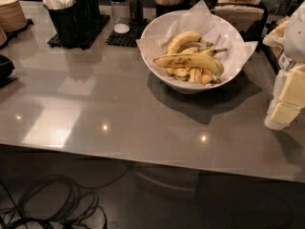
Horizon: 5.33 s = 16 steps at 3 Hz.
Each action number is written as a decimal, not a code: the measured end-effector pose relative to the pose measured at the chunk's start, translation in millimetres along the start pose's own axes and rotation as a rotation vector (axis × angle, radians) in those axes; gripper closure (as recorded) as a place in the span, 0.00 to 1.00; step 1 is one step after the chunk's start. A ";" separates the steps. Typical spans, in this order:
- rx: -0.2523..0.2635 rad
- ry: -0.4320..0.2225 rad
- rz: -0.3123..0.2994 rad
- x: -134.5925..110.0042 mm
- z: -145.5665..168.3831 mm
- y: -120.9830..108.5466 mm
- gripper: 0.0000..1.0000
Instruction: Pick banana from white bowl
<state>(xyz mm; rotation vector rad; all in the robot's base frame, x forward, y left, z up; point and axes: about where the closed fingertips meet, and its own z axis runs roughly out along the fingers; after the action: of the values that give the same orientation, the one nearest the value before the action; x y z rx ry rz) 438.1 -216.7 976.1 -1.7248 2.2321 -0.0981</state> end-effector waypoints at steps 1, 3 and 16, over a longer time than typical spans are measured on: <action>0.002 -0.001 -0.001 -0.4 -0.3 -0.2 0.00; -0.048 -0.182 -0.049 -51.3 21.7 -64.7 0.00; -0.175 -0.267 -0.010 -86.3 132.6 -137.1 0.55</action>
Offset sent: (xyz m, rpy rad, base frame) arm 0.0678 0.0252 0.0100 0.1637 -0.0162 0.0614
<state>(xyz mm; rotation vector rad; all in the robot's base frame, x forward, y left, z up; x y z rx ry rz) 623.3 -153.0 901.9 -1.7198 2.0867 0.3166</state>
